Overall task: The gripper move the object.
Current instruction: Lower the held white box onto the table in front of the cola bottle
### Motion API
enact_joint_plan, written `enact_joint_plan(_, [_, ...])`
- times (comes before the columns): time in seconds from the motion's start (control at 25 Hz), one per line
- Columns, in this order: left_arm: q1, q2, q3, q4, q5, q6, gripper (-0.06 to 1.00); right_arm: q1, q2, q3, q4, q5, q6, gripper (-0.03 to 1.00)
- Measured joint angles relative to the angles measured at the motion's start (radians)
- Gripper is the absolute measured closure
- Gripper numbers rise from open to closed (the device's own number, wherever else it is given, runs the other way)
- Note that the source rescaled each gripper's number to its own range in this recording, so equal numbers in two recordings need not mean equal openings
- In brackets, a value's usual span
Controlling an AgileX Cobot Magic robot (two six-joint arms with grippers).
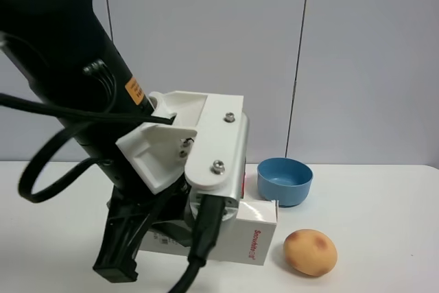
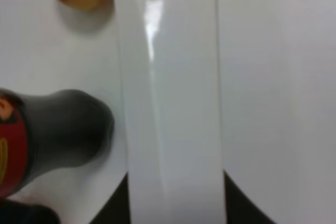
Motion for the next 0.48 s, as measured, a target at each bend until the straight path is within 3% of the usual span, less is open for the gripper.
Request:
enact_joint_plan(0.32, [0.0,0.048,0.0,-0.004,-0.027,0.001,0.94,0.0,0.0,0.0,0.0,0.0,0.0,-0.03])
enact_joint_plan(0.48, [0.0,0.065,0.0,-0.004,-0.039,-0.057,0.94,0.0,0.0,0.0,0.0,0.0,0.0,-0.03])
